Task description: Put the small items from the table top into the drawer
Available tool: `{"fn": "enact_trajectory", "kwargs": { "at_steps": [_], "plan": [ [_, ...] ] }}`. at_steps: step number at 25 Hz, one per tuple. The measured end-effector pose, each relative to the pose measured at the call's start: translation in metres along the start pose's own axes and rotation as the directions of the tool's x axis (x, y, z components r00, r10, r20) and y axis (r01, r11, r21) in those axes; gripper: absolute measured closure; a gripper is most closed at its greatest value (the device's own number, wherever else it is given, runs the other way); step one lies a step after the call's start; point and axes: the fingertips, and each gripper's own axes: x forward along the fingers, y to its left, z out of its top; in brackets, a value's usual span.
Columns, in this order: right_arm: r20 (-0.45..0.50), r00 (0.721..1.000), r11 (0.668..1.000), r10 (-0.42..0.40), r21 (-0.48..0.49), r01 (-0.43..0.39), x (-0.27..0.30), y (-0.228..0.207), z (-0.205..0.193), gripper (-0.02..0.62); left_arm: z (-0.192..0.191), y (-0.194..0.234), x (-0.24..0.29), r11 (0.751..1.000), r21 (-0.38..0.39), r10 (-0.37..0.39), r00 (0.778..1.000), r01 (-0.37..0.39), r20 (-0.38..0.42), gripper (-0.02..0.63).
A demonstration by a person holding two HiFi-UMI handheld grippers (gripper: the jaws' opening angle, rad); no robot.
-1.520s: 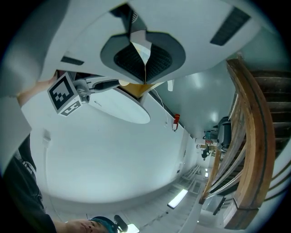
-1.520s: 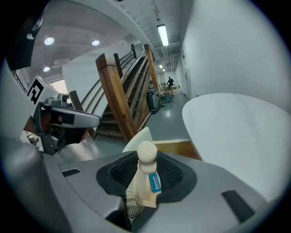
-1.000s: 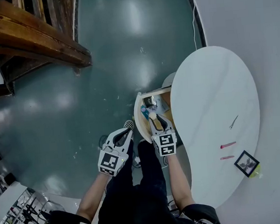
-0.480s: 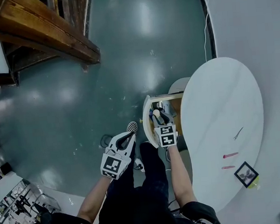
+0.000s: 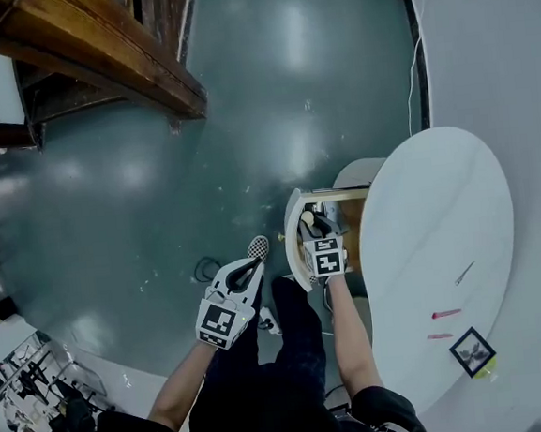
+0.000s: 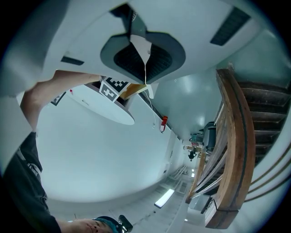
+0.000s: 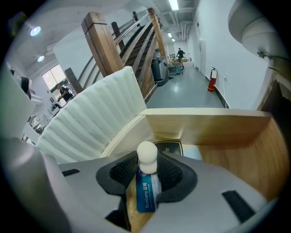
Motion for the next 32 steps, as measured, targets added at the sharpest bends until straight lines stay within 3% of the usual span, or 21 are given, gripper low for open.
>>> {"fn": "enact_trajectory", "kwargs": {
  "at_steps": [12,20,32],
  "plan": [
    [0.075,0.997,0.999,-0.011,0.04,0.008,-0.021,0.001,0.005,0.445,0.009,-0.006,-0.007,1.0,0.023,-0.011,1.0,0.01,0.018,0.584],
    [0.14,0.989,0.998,-0.045,0.046,0.039,-0.067,0.018,0.025,0.445,0.034,-0.021,-0.023,0.997,0.063,-0.038,0.998,0.034,0.059,0.584],
    [0.312,0.944,0.994,-0.105,0.029,0.101,-0.171,0.047,0.073,0.446,0.097,-0.048,-0.065,0.986,0.161,-0.069,0.984,0.043,0.165,0.584]
  ]
}}
